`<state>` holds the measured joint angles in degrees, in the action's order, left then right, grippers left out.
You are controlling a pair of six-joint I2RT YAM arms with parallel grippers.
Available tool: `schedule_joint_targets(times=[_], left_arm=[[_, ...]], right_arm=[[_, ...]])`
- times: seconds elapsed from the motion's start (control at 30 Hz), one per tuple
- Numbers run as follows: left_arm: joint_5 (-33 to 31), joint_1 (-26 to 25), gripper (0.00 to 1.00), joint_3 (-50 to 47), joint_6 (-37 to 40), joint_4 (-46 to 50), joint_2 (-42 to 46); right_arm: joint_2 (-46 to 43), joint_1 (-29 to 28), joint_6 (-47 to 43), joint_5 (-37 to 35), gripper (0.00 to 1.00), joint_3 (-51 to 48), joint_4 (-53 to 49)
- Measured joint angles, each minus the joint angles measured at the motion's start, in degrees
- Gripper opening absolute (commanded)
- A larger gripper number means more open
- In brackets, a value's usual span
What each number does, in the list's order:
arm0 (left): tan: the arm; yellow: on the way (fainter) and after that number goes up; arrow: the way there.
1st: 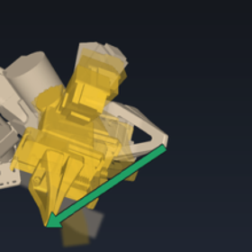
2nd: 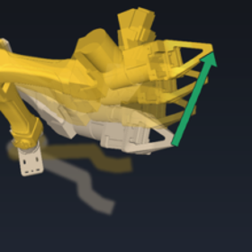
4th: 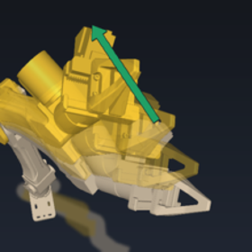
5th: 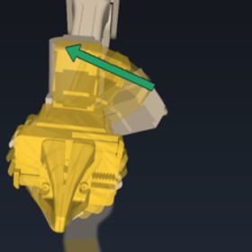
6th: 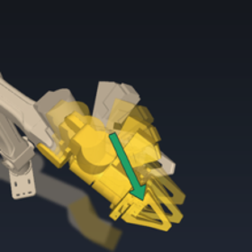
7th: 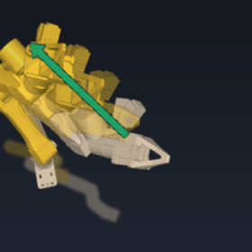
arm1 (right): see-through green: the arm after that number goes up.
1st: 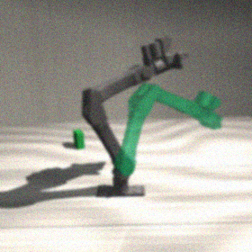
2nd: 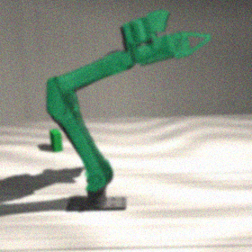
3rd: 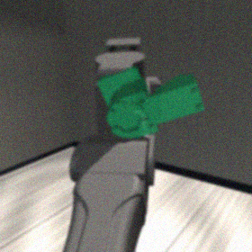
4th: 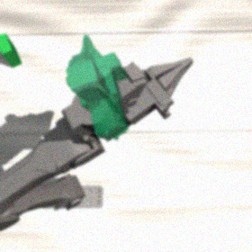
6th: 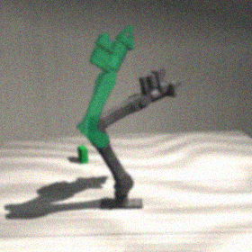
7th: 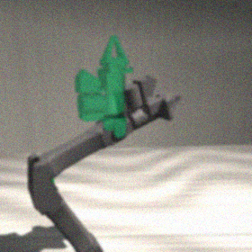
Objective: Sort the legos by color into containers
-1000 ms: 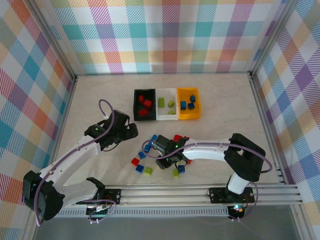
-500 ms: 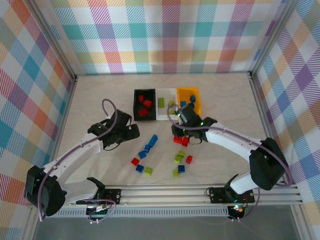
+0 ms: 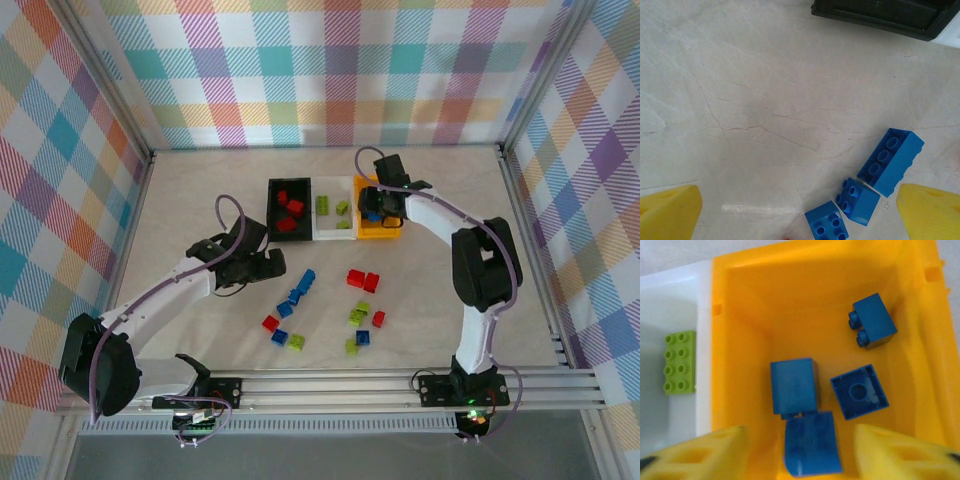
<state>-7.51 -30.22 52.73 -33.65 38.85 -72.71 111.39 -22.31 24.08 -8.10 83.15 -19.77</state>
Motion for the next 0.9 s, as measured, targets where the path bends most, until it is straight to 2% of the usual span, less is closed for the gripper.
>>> schedule_joint_targets(times=[0.17,0.3,0.47,0.57,0.63,0.9], left_arm=[[1.36,0.00,1.00,0.00,0.76,-0.09,-0.37],[3.54,-0.76,1.00,0.39,2.14,-0.87,-2.51],[3.41,-5.90,0.88,8.79,4.81,-0.66,-12.68],[2.56,-8.46,0.84,14.27,6.56,-0.72,-19.45],[2.12,-9.22,0.81,16.52,7.56,-0.35,-23.17],[1.97,-10.88,0.54,21.14,9.88,0.72,-33.62]], right_arm=[[-0.15,0.68,0.59,2.12,0.74,0.61,0.09],[-4.44,-0.11,0.72,3.19,0.74,-2.40,1.05],[-14.05,-2.56,0.92,3.74,0.75,-11.43,3.08],[-18.99,-3.45,1.46,4.17,0.75,-17.53,4.28],[-22.08,-3.41,2.10,4.07,0.75,-21.24,4.35],[-32.57,-3.13,3.17,2.08,0.78,-27.74,4.37]])
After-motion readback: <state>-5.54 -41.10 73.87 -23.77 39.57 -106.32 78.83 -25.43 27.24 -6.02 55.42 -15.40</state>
